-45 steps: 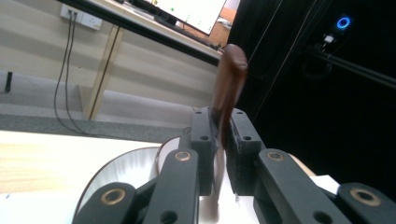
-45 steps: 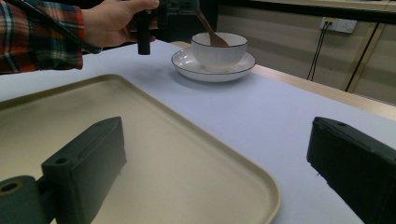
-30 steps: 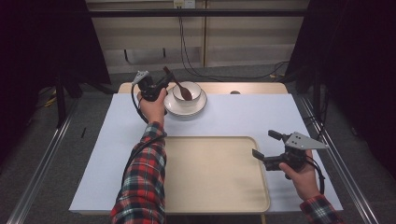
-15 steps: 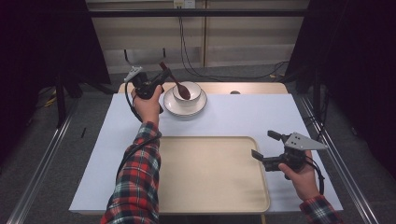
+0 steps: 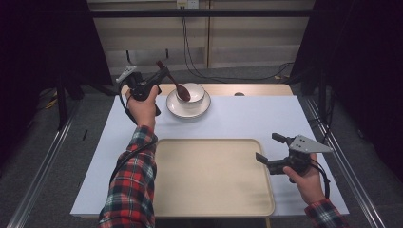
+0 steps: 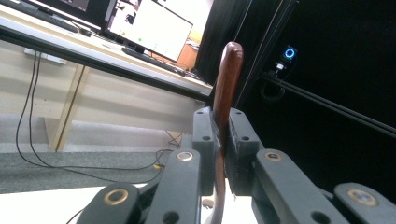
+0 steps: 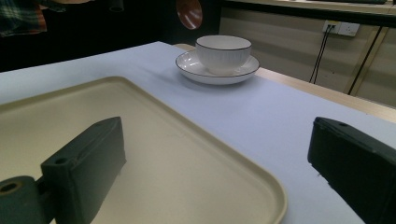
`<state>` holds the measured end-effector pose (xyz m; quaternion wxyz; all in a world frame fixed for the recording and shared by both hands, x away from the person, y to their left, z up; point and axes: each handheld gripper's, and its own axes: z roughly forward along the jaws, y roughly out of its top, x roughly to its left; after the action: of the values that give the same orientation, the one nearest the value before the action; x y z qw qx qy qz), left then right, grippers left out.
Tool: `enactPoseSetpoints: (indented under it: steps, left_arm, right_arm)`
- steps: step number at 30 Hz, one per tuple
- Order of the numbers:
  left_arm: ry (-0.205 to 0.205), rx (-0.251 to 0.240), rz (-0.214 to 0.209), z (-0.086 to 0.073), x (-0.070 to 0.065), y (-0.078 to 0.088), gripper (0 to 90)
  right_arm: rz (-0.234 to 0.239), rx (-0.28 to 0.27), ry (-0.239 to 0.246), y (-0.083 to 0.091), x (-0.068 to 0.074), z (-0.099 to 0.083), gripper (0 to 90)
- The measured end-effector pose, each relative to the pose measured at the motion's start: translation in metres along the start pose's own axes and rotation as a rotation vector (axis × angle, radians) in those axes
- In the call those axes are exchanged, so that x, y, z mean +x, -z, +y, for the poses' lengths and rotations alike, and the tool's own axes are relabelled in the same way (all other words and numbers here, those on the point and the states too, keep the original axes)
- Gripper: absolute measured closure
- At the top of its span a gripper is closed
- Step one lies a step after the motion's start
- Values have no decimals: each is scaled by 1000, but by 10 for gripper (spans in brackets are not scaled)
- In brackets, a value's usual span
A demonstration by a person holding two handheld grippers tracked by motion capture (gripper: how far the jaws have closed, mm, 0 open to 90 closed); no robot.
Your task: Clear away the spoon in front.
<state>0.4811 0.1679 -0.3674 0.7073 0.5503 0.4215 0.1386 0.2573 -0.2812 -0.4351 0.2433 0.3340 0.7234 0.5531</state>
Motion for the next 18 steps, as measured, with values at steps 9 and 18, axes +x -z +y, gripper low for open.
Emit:
enactPoseSetpoints:
  steps: [9, 18]
  left_arm:
    - [4, 22, -27, 7, -4, 15, 839]
    - [-14, 47, -39, 6, -7, 30, 839]
  right_arm:
    - [-4, 1, 8, -1, 1, 0, 39]
    - [4, 12, 9, -2, 3, -1, 35]
